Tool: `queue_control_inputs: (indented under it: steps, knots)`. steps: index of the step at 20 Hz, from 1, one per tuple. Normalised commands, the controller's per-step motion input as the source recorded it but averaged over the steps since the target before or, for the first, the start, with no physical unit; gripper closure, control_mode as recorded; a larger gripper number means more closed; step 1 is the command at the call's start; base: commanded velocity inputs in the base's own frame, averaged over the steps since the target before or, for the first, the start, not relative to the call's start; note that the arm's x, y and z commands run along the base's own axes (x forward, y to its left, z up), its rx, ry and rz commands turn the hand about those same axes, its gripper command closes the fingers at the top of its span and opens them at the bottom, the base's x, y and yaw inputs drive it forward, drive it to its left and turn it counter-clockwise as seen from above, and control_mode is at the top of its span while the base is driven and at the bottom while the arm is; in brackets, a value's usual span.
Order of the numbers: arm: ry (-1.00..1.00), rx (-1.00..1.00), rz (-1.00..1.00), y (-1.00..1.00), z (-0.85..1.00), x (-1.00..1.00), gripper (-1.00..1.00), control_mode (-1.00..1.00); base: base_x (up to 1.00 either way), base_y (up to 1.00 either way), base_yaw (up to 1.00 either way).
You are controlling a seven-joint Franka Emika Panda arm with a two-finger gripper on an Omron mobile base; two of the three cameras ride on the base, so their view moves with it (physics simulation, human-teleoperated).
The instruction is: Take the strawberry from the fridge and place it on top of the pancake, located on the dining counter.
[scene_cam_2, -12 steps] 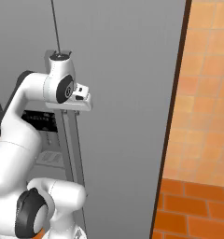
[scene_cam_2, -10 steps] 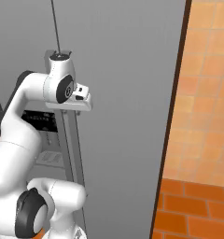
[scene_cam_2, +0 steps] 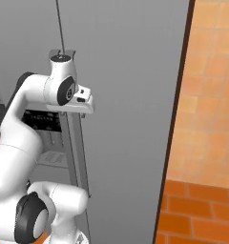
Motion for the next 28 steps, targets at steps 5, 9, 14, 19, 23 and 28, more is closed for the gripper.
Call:
queue_control_inputs:
  steps: [5, 9, 14, 19, 23, 28]
  knots:
    - [0.0, 0.0, 0.0, 0.0, 0.0, 0.0, -1.0, 1.0, 0.0, 0.38, -0.03]
    - [0.0, 0.0, 0.0, 0.0, 0.0, 0.0, -1.0, 1.0, 0.0, 0.4, -0.02]
    - [0.0, 0.0, 0.0, 0.0, 0.0, 0.0, -1.0, 1.0, -0.24, 0.03, -0.04]
    - [0.0, 0.0, 0.0, 0.0, 0.0, 0.0, -1.0, 1.0, -0.52, -0.01, -0.06]
    - [0.0, 0.0, 0.0, 0.0, 0.0, 0.0, -1.0, 1.0, -0.59, -0.03, -0.06]
    - [0.0, 0.0, 0.0, 0.0, 0.0, 0.0, -1.0, 1.0, -0.5, 0.0, -0.05]
